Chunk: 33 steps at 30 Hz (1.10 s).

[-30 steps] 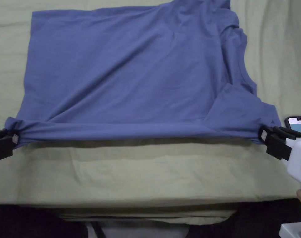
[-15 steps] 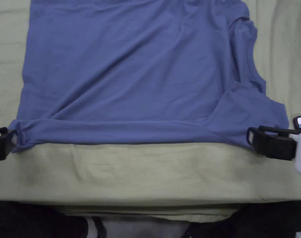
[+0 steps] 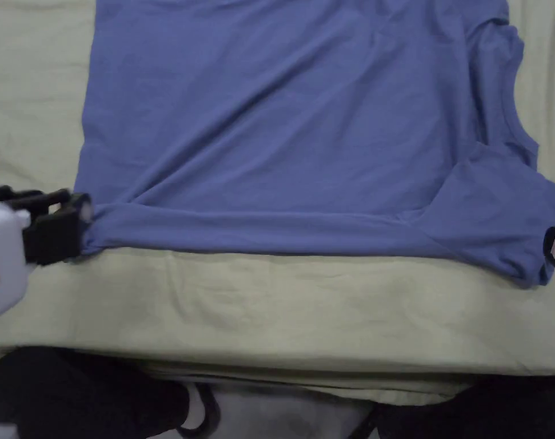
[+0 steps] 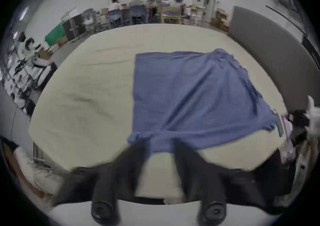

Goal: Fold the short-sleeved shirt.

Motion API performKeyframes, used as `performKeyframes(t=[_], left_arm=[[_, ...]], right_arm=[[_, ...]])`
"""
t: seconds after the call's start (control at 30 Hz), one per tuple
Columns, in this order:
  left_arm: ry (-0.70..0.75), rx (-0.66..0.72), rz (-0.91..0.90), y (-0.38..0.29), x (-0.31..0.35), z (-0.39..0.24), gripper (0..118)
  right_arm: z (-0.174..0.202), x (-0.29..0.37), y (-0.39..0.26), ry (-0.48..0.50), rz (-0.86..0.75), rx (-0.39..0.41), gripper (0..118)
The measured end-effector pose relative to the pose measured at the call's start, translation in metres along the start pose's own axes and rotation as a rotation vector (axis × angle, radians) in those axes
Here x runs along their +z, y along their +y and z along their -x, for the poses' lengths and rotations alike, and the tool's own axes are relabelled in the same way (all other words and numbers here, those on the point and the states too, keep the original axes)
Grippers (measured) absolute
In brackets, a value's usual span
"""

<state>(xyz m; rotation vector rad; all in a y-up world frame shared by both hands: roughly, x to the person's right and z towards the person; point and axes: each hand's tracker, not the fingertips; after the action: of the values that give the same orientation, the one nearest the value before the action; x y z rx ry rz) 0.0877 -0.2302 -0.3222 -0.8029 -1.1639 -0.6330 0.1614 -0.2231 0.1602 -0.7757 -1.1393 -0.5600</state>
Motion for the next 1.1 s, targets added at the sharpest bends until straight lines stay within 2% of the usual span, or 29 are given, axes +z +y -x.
performKeyframes(t=[0.03, 0.17, 0.27, 0.3, 0.33, 0.37, 0.4, 0.43, 0.5, 0.53, 0.57, 0.6, 0.63, 0.67, 0.7, 0.73, 0.77, 0.8, 0.9, 0.93, 0.97, 1.0, 1.03, 1.07, 1.1], left_arm=[[0.019, 0.025, 0.028, 0.0, -0.019, 0.003, 88], [-0.021, 0.07, 0.155, -0.001, -0.081, 0.019, 88], [-0.01, 0.049, 0.211, -0.007, -0.11, 0.023, 88], [-0.002, 0.046, 0.211, -0.013, -0.117, 0.023, 77], [-0.016, 0.053, 0.213, -0.014, -0.119, 0.025, 50], [-0.112, 0.078, 0.196, -0.016, -0.119, 0.028, 9], [-0.198, 0.137, 0.179, -0.014, -0.119, 0.03, 3], [-0.244, 0.209, 0.174, -0.017, -0.115, 0.024, 3], [-0.133, 0.074, 0.197, -0.009, -0.111, 0.015, 3], [-0.099, 0.057, 0.173, -0.006, -0.108, 0.012, 3], [-0.118, 0.071, 0.168, -0.007, -0.102, 0.009, 3], [-0.123, 0.071, 0.168, -0.004, -0.097, 0.009, 3], [-0.119, 0.072, 0.16, -0.001, -0.093, 0.009, 3], [-0.113, 0.075, 0.145, 0.001, -0.088, 0.01, 3], [-0.114, 0.079, 0.127, 0.0, -0.081, 0.009, 3], [-0.122, 0.087, 0.127, 0.001, -0.081, 0.01, 3], [-0.123, 0.1, 0.127, 0.002, -0.082, 0.011, 3], [-0.125, 0.106, 0.131, 0.002, -0.084, 0.011, 3], [-0.115, 0.114, 0.154, -0.003, -0.087, 0.005, 3], [-0.114, 0.11, 0.152, -0.006, -0.088, 0.004, 3], [-0.118, 0.117, 0.154, -0.008, -0.089, 0.004, 3], [-0.123, 0.128, 0.162, -0.01, -0.09, 0.004, 3], [-0.126, 0.139, 0.159, -0.011, -0.089, 0.004, 3], [-0.127, 0.158, 0.151, -0.012, -0.088, 0.004, 3], [-0.125, 0.168, 0.143, -0.013, -0.086, 0.006, 3]], right_arm=[[0.001, -0.002, 0.0, 0.0, -0.001, 0.001, 2], [0.005, -0.016, 0.0, 0.019, 0.036, 0.013, 2], [0.007, -0.028, -0.002, 0.04, 0.059, 0.01, 2], [0.008, -0.032, -0.002, 0.045, 0.07, 0.01, 2], [0.009, -0.035, -0.002, 0.047, 0.078, 0.01, 2], [0.009, -0.038, -0.003, 0.049, 0.086, 0.008, 2], [0.008, -0.042, -0.005, 0.049, 0.091, 0.005, 2], [0.007, -0.044, -0.006, 0.047, 0.099, 0.0, 2], [0.003, -0.048, -0.008, 0.041, 0.116, -0.016, 2], [-0.001, -0.05, -0.009, 0.042, 0.119, -0.026, 3], [-0.003, -0.049, -0.009, 0.045, 0.118, -0.038, 23], [-0.006, -0.047, -0.009, 0.028, 0.114, -0.061, 50], [-0.009, -0.046, -0.008, -0.002, 0.095, -0.094, 66], [-0.015, -0.048, -0.01, -0.012, 0.081, -0.119, 66], [-0.022, -0.051, -0.013, -0.001, 0.034, -0.141, 111], [-0.028, -0.055, -0.017, 0.008, -0.008, -0.171, 118], [-0.034, -0.061, -0.018, -0.007, -0.034, -0.21, 118], [-0.041, -0.073, -0.02, -0.026, 0.03, -0.237, 118], [-0.05, -0.113, -0.029, -0.089, 0.216, -0.25, 118], [-0.049, -0.122, -0.032, -0.075, 0.225, -0.25, 112], [-0.047, -0.127, -0.034, -0.063, 0.219, -0.236, 87], [-0.043, -0.13, -0.035, -0.025, 0.221, -0.201, 40], [-0.037, -0.128, -0.035, 0.003, 0.184, -0.168, 32], [-0.034, -0.123, -0.033, -0.048, 0.149, -0.156, 23], [-0.032, -0.121, -0.031, -0.036, 0.152, -0.133, 17]])
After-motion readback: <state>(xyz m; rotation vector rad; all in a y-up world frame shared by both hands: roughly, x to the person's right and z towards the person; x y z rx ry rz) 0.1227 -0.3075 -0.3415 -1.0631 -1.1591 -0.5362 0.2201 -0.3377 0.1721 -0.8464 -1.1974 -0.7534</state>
